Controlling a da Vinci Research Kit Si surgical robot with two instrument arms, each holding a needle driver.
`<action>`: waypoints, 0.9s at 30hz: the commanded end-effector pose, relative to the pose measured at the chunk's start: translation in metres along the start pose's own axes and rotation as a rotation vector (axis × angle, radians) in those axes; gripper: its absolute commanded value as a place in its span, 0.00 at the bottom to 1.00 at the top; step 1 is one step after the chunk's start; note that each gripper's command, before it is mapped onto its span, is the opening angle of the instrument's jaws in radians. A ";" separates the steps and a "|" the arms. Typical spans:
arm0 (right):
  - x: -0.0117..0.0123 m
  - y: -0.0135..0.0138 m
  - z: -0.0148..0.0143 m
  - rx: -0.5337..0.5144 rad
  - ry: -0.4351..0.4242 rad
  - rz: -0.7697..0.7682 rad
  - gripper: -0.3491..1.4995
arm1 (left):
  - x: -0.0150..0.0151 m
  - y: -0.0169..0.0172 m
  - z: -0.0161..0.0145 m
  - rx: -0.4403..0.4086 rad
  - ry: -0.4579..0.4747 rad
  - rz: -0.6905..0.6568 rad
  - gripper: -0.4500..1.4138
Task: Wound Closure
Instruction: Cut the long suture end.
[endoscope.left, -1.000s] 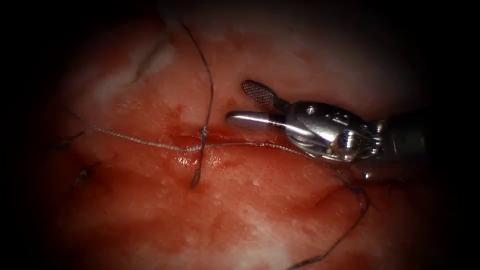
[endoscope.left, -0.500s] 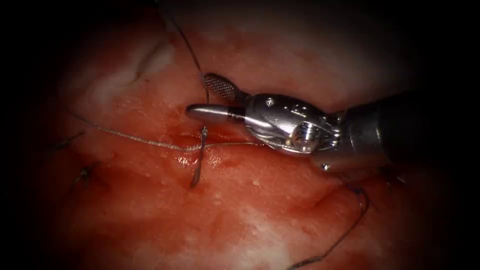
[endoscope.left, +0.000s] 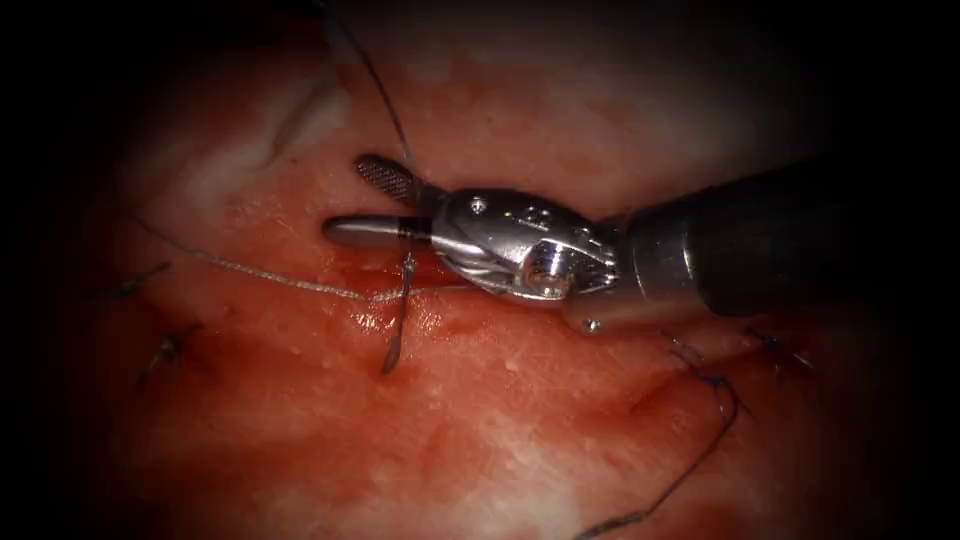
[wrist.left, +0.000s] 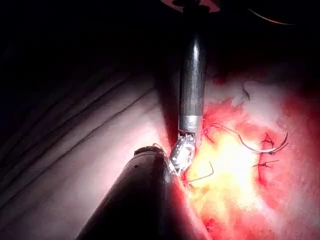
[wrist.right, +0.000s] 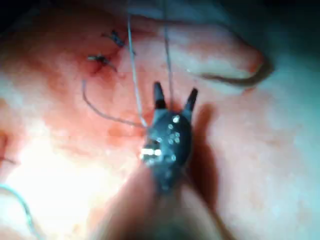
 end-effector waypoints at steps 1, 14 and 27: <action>-0.0005 -0.0002 0.0010 0.001 0.001 -0.001 0.88 | 0.0002 -0.0002 0.0006 0.001 0.002 0.002 0.00; 0.0000 -0.0001 0.0012 0.026 0.012 -0.047 0.00 | 0.0009 0.0008 0.0002 -0.006 -0.005 0.013 0.00; 0.0020 -0.0007 -0.0020 -0.018 0.012 -0.133 0.23 | 0.0004 0.0000 -0.0005 0.005 -0.015 0.016 0.00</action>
